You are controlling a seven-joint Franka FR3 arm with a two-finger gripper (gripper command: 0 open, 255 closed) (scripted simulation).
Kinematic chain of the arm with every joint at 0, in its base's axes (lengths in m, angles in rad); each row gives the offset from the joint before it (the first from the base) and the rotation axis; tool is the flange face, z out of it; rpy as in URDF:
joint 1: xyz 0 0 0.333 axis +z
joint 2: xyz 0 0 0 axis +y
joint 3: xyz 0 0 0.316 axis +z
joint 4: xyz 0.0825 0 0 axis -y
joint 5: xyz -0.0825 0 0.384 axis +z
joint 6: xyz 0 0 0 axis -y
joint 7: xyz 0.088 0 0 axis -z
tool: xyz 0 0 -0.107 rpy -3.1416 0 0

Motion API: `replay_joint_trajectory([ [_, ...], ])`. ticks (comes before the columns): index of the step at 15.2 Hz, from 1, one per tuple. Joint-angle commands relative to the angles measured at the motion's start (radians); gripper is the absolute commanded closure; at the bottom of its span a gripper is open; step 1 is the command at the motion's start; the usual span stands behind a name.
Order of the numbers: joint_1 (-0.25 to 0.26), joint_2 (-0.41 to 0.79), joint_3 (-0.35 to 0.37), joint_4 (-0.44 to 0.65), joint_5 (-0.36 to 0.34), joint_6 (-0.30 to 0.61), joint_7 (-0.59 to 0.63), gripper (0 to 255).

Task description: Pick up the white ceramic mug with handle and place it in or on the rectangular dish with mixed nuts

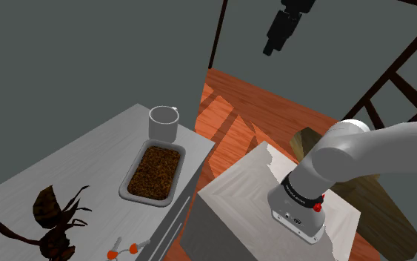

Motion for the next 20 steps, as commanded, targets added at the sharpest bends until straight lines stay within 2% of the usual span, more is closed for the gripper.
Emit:
replay_joint_trajectory([
  [1, 0.0, 0.0, 0.0, 0.0, 0.0, 0.0, 0.0, 0],
  [11, 0.044, 0.12, 0.177, -0.128, 0.093, 0.276, 0.166, 0],
  [20, 0.06, 0.348, 0.347, -0.128, 0.114, 0.53, 0.327, 0],
])
